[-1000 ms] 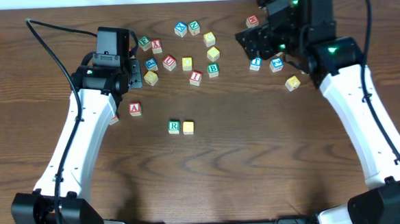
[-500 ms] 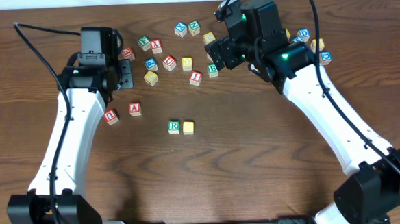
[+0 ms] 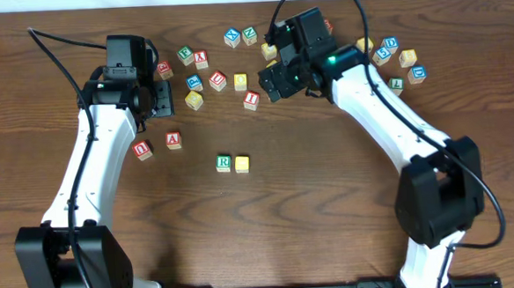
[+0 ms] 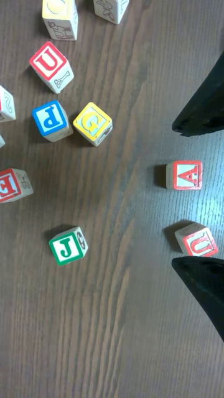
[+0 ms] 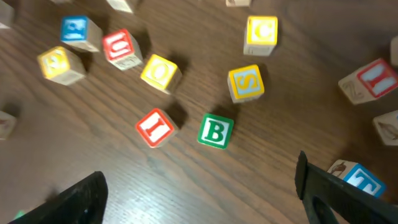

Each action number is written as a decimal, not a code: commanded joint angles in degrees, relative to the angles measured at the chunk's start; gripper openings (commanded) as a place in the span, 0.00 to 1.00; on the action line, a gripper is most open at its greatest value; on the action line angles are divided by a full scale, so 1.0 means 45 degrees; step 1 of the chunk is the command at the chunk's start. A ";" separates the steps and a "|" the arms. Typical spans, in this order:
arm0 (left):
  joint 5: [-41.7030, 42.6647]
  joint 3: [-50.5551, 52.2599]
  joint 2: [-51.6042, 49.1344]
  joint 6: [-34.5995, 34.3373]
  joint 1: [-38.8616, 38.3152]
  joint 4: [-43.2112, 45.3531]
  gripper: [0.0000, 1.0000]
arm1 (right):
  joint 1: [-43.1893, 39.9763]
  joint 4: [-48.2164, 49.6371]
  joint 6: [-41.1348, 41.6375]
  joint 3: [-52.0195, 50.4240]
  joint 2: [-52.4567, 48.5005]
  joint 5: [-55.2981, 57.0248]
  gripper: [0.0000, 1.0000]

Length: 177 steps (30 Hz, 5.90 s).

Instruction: Spell out ROBOT

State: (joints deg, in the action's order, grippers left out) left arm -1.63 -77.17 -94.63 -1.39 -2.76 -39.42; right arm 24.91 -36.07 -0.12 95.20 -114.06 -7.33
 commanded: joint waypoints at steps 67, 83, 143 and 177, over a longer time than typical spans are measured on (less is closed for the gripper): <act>0.0034 -0.0019 -0.0044 0.0117 0.0053 -0.0092 0.99 | 0.0782 -0.3968 0.1433 0.5304 -0.3327 0.1219 0.83; 0.0034 -0.0019 -0.0044 0.0112 0.0053 -0.0092 0.99 | 0.0330 -0.4041 0.1248 0.5275 -0.3361 0.1214 0.83; 0.0034 -0.0019 -0.0044 0.0117 0.0053 -0.0092 0.98 | 0.0063 -0.1399 0.1195 0.2827 -0.4002 0.0874 0.76; 0.0034 -0.0019 -0.0044 0.0112 0.0053 -0.0097 0.98 | 0.0296 -0.1161 0.1258 0.2827 -0.4279 0.0840 0.66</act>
State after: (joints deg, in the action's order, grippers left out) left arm -1.61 -77.17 -94.63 -1.26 -2.76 -39.68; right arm 25.56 -41.56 5.48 107.90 -131.66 -3.22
